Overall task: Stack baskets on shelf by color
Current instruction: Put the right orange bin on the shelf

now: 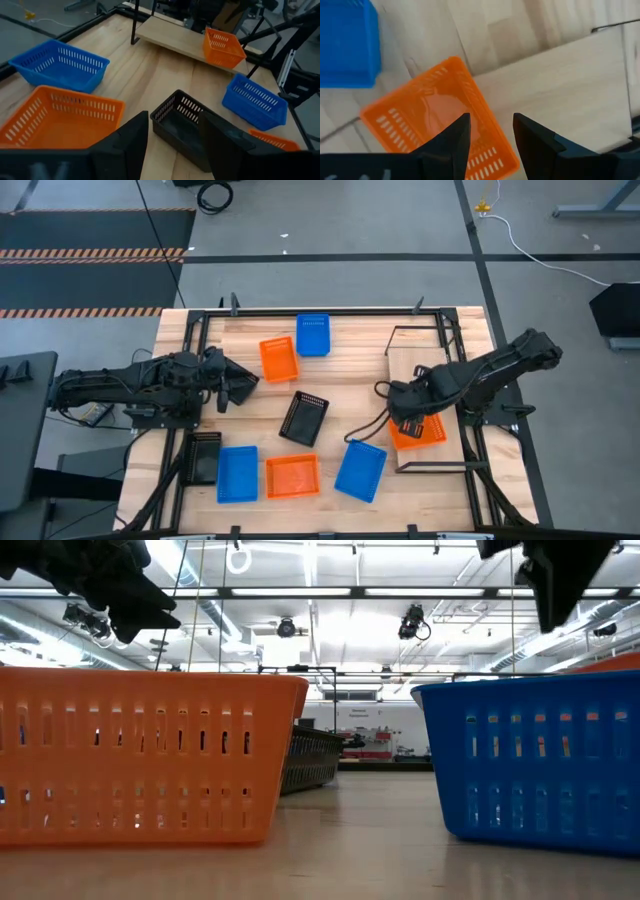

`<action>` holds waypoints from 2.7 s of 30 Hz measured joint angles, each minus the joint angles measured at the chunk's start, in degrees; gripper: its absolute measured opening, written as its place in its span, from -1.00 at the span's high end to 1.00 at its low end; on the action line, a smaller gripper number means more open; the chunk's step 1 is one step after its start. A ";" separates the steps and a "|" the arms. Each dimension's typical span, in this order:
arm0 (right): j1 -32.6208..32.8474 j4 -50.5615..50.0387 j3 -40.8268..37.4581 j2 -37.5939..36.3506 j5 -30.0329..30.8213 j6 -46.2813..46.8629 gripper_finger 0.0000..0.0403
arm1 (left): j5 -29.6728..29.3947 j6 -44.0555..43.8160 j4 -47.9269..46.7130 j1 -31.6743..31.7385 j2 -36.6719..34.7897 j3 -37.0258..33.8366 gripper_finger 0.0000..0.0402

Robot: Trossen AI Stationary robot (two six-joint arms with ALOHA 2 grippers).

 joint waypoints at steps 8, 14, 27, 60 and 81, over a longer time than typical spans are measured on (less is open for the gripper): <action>2.08 4.44 -4.64 0.00 -4.39 3.78 0.23 | -0.01 -1.55 -3.37 -0.04 0.00 0.00 0.10; 5.84 10.07 -4.65 1.23 -7.35 7.63 0.23 | -0.01 -1.58 -3.49 -0.04 0.00 0.00 0.10; 7.44 10.20 -4.68 8.39 -12.29 6.21 0.23 | 0.01 -2.65 -4.05 -0.04 0.00 -0.02 0.10; -2.40 9.04 -11.26 3.82 -2.54 -4.19 0.31 | -3.91 -2.82 -4.01 -7.17 0.00 -0.02 0.10; -8.48 9.88 -17.28 3.77 -0.21 -9.64 0.89 | -4.58 -4.06 -4.21 -7.13 0.00 -0.02 0.10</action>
